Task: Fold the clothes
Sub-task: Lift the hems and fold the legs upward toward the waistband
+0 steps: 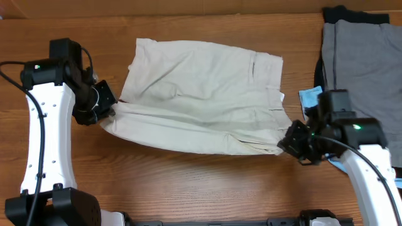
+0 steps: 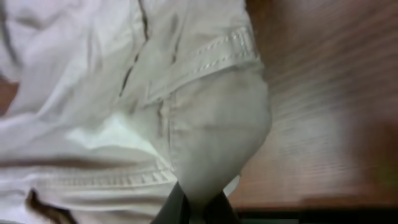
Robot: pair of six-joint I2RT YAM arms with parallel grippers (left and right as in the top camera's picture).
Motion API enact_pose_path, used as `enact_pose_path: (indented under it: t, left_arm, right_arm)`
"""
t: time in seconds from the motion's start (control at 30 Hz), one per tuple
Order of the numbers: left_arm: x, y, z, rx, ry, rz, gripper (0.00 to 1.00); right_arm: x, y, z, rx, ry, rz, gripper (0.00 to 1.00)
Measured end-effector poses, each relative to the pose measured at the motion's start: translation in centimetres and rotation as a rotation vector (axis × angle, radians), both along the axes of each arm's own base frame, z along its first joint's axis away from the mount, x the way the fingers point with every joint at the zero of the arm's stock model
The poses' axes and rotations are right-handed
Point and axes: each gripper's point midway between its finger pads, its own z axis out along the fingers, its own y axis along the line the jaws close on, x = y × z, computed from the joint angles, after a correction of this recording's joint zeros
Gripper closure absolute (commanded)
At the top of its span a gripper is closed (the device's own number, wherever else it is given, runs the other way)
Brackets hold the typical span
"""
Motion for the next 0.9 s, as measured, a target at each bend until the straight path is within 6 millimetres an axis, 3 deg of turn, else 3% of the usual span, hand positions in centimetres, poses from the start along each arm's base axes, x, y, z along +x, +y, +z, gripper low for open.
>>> enact_pose_path:
  t: [0.2,0.27,0.4,0.77,0.9]
  left_arm:
    - [-1.0,0.4,2.7,0.047,-0.086,0.002,0.96]
    - [-0.2,0.3,4.5,0.067,-0.189,-0.005,0.96]
    - [2.1,-0.6,5.0,0.1,-0.267,-0.048,0.96]
    - [10.8,-0.9,-3.2,0.139,-0.236,-0.087,0.96]
    - [14.5,-0.9,-5.8,0.143,-0.292,-0.088,0.96]
  right_arm:
    - [-1.1,0.3,2.6,0.014,-0.012,0.03,0.96]
    - [-0.1,0.2,2.8,0.011,-0.056,0.034,0.96]
    - [3.1,-0.2,2.3,-0.022,-0.133,0.032,0.96]
    - [13.2,-0.8,-4.6,-0.071,-0.191,0.062,0.96]
    - [16.7,-0.8,-5.4,-0.076,-0.286,0.063,0.96]
